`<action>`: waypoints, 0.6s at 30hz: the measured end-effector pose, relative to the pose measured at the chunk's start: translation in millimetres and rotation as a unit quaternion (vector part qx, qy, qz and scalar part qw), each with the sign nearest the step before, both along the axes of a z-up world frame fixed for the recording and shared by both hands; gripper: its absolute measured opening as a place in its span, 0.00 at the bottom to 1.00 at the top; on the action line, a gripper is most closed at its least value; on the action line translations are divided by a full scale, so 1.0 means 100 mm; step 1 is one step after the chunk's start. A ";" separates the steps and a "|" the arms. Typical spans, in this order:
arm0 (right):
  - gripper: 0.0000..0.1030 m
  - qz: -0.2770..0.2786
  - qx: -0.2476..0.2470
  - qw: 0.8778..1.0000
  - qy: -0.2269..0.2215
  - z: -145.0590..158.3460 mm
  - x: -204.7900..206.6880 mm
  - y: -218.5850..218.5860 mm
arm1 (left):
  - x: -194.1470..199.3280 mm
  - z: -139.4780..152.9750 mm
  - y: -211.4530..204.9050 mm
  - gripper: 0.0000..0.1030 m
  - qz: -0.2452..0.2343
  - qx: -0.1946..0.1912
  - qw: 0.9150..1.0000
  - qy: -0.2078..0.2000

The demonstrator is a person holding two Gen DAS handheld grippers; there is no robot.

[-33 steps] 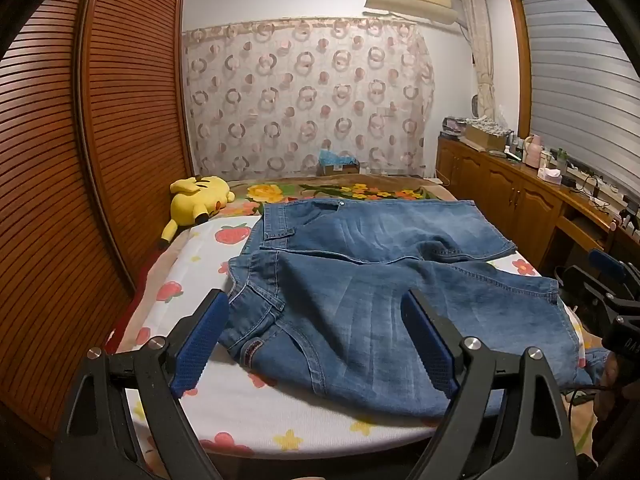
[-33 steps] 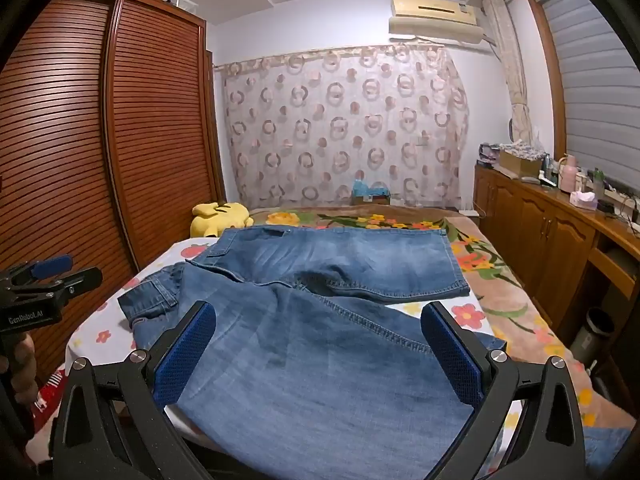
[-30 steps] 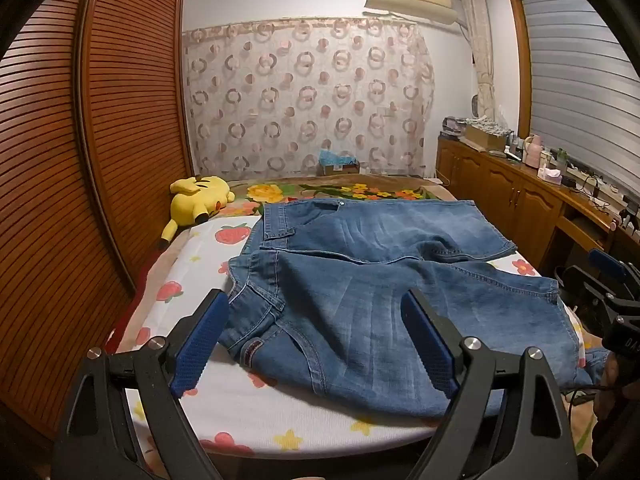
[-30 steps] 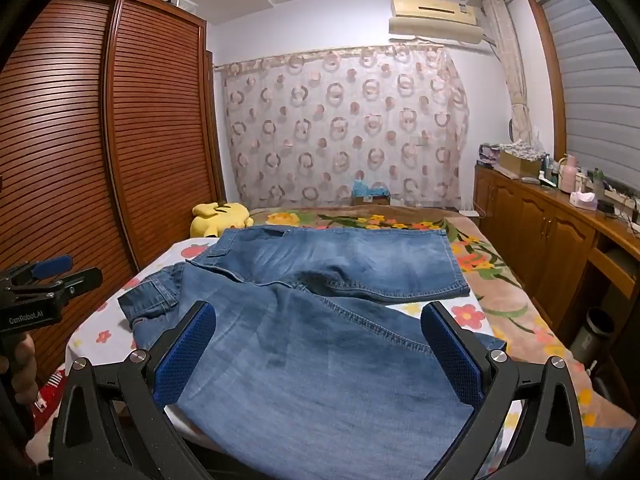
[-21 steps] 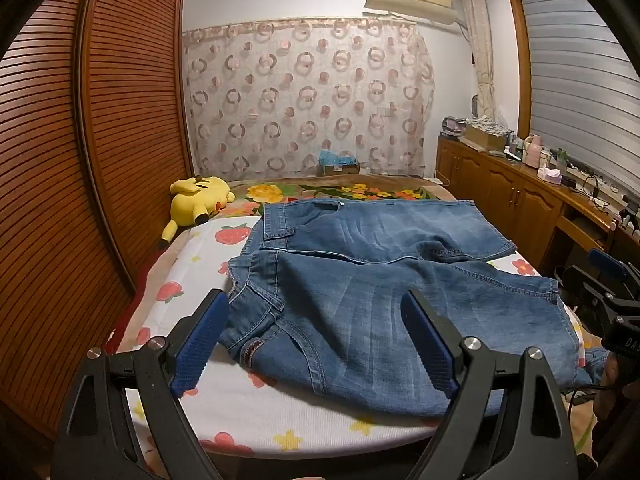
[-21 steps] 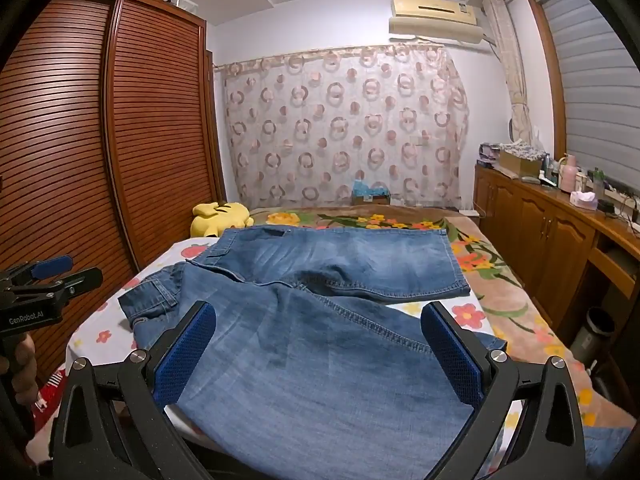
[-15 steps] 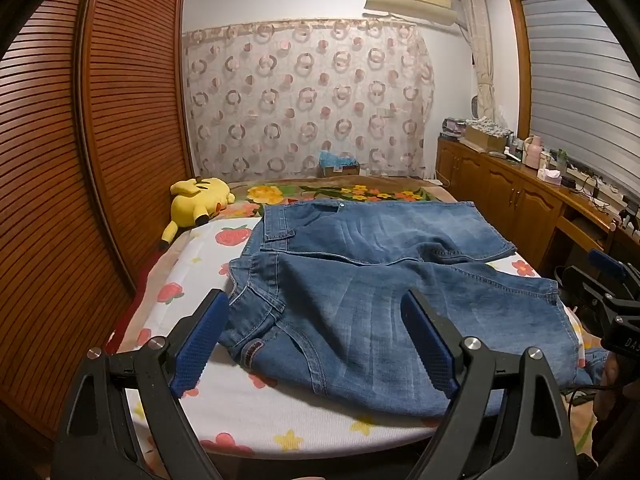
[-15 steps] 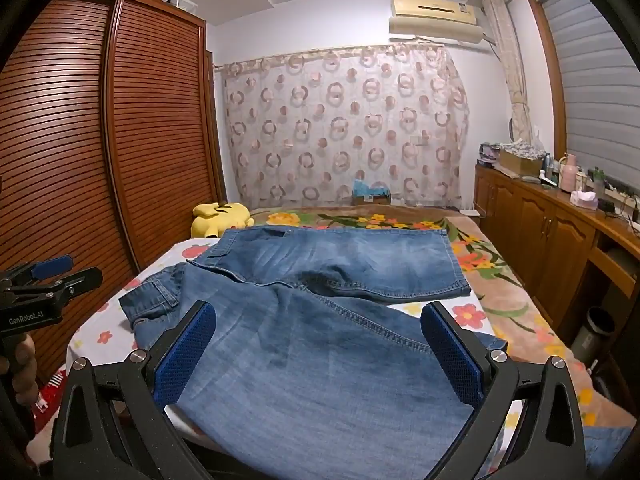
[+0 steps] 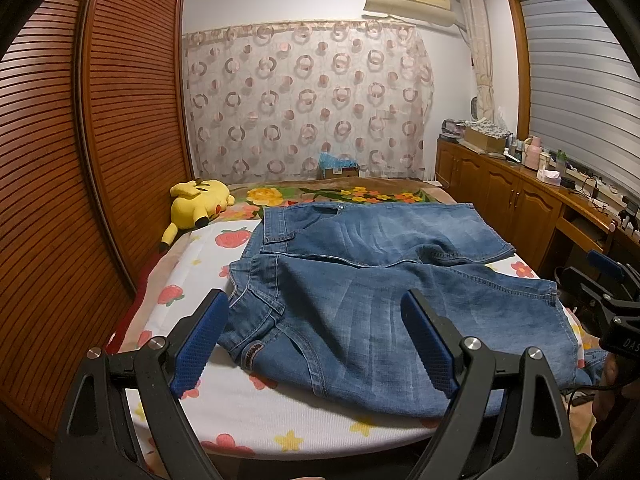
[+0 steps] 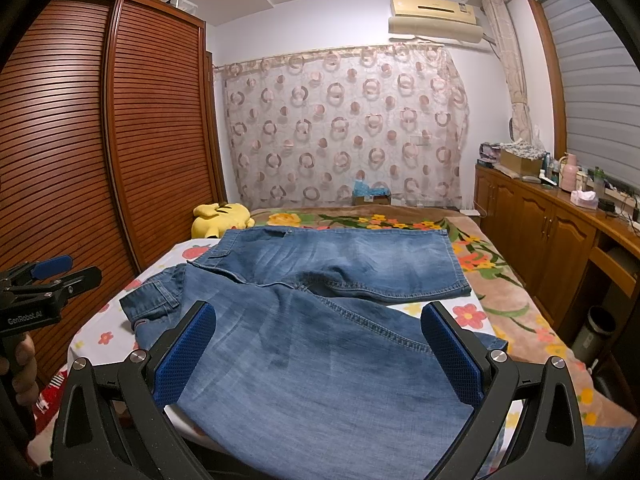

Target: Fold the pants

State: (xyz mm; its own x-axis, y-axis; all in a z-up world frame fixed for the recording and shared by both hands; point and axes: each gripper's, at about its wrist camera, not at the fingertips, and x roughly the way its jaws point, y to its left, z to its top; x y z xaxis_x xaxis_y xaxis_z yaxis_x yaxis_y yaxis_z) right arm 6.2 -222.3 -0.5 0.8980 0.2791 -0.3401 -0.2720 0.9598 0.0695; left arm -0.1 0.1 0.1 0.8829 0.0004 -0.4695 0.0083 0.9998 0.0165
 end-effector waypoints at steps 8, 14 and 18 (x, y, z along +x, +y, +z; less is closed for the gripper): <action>0.99 0.000 0.000 1.000 0.000 0.00 0.00 0.00 | 0.00 0.00 0.00 0.86 -0.001 0.000 1.000 0.000; 0.99 -0.002 -0.002 1.000 0.000 0.06 -0.01 0.00 | 0.00 0.00 0.00 0.86 0.000 0.000 1.000 -0.001; 0.99 -0.002 -0.002 1.000 0.000 0.05 -0.03 0.00 | 0.00 0.00 0.00 0.86 0.000 0.000 1.000 -0.002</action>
